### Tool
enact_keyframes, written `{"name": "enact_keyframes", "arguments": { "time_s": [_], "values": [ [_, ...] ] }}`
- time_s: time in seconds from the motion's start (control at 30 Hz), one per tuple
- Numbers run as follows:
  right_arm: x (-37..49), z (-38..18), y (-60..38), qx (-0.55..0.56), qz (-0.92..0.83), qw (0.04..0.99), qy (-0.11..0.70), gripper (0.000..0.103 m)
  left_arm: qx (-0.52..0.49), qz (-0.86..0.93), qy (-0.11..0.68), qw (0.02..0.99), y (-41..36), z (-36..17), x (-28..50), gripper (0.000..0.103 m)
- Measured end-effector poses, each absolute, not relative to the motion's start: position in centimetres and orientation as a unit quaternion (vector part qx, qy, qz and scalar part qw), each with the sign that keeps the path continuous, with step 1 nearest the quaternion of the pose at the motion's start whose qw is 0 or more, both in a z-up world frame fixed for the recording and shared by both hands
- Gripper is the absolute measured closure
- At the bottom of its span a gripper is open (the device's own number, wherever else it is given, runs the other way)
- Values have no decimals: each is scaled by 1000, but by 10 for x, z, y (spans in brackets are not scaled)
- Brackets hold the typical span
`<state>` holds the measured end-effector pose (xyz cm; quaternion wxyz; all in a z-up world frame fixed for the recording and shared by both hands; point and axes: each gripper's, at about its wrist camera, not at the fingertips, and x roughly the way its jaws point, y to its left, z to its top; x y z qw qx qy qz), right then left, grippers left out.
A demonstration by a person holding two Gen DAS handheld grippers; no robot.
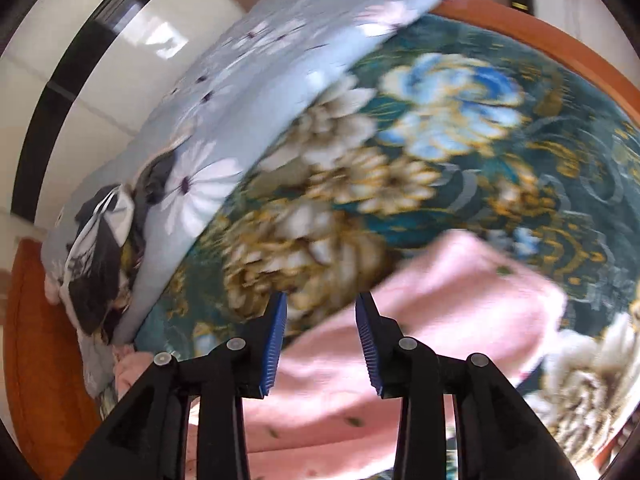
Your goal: Fold clothes
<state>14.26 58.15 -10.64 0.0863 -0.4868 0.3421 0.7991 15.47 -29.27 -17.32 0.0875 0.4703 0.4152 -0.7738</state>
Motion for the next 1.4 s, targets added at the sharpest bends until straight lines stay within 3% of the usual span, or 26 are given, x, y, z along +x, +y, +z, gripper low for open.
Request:
{"name": "enact_keyframes", "arguments": {
  "time_s": [0.3, 0.43, 0.63, 0.93, 1.0, 1.03, 1.23, 1.4],
  "values": [
    [-35, -119, 291, -574, 782, -167, 178, 64, 491, -782, 377, 79, -253, -201, 100, 48],
    [-83, -140, 197, -592, 755, -219, 178, 64, 495, -781, 370, 91, -246, -215, 104, 48],
    [-125, -183, 111, -622, 731, -221, 172, 64, 489, -779, 384, 85, -250, -228, 113, 48],
    [-140, -213, 71, -639, 726, -191, 168, 64, 488, -779, 385, 82, -251, -231, 113, 47],
    [-136, -215, 62, -642, 731, -182, 141, 78, 487, -778, 389, 82, -252, -232, 114, 47],
    [-133, -215, 58, -642, 733, -183, 126, 92, 486, -778, 391, 82, -252, -232, 115, 47],
    [-109, -187, 80, -616, 748, -214, 125, 94, 480, -777, 400, 83, -253, -227, 121, 47],
    [-63, -148, 205, -573, 786, -134, 189, 94, 476, -778, 402, 82, -251, -216, 127, 47]
  ]
}}
